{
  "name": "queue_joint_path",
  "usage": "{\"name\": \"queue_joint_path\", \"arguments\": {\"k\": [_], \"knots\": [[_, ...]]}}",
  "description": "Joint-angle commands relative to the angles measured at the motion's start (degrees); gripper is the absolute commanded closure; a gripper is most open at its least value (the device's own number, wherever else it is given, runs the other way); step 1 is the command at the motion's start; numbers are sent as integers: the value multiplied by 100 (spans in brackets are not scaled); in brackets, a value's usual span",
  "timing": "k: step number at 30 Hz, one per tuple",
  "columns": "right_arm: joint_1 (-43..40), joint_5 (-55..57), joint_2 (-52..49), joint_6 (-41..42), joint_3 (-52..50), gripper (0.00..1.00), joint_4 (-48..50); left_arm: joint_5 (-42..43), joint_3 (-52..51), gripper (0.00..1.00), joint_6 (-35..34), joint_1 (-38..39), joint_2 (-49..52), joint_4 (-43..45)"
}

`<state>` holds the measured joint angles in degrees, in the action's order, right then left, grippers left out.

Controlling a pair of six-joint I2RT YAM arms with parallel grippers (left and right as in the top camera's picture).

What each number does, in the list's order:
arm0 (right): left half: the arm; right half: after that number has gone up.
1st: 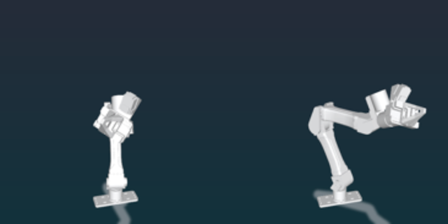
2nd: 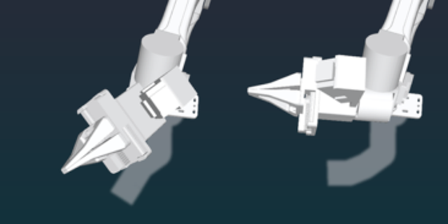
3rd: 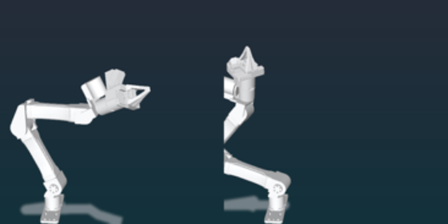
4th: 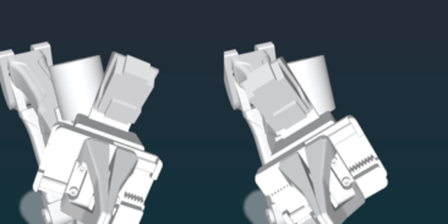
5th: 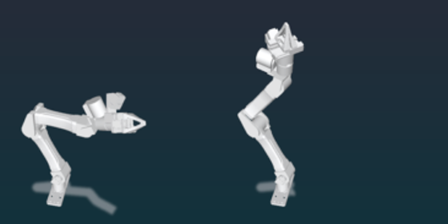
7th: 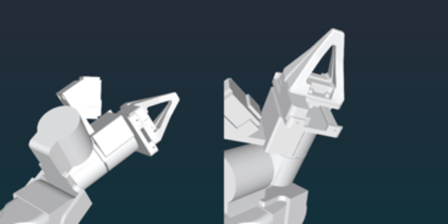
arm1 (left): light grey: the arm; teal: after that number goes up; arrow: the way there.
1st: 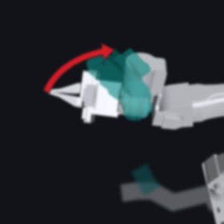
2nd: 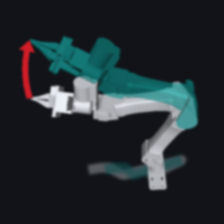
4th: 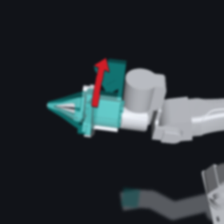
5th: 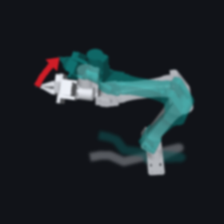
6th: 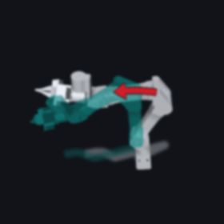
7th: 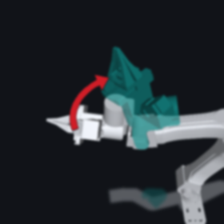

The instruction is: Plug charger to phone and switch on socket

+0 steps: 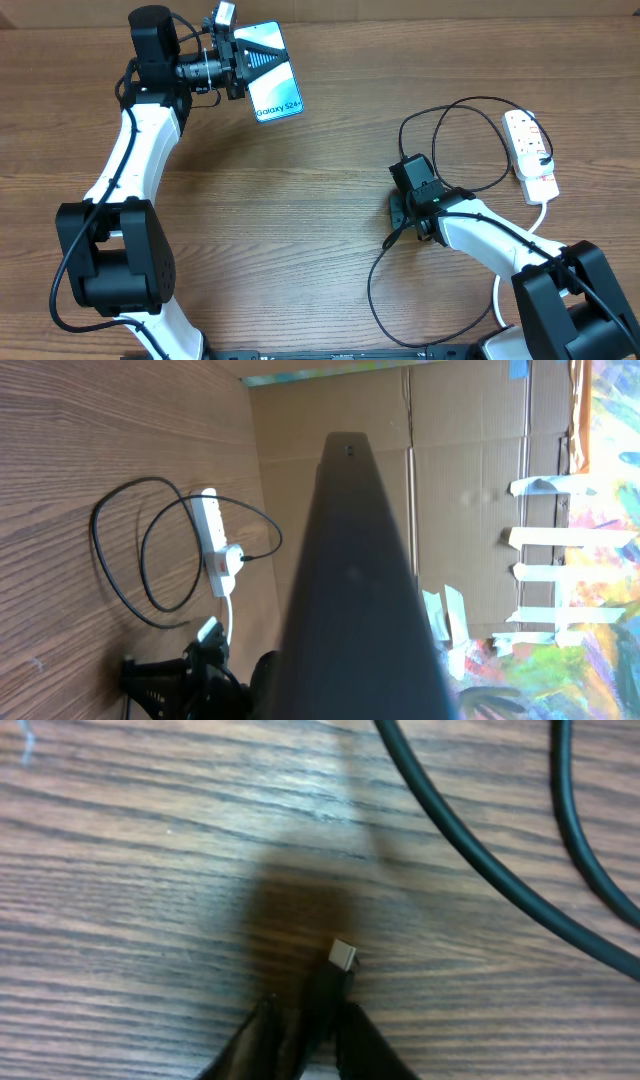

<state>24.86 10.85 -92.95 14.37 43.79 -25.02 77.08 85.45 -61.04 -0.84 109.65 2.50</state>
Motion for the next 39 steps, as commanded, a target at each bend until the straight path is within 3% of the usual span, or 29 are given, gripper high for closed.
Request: {"name": "queue_joint_path", "arguments": {"k": [1,8,19,26,32,38,39], "knots": [[20,-94,-118,485,52,85,28,48,85,96,127,28,-90,26],[20,-114,-175,811,7,87,190,46,85,96,127,61,-90,26],[20,-146,-175,1132,-66,82,479,42,85,96,127,59,-90,28],[20,-146,-175,1484,-85,85,190,26,85,96,127,59,-90,28],[20,-195,-175,1484,-96,96,232,31,85,96,122,59,-90,26],[20,-321,-175,1484,-98,96,76,31,85,96,105,59,-90,28],[20,-321,-175,1484,-98,91,68,28,85,96,103,59,-90,28]]}}
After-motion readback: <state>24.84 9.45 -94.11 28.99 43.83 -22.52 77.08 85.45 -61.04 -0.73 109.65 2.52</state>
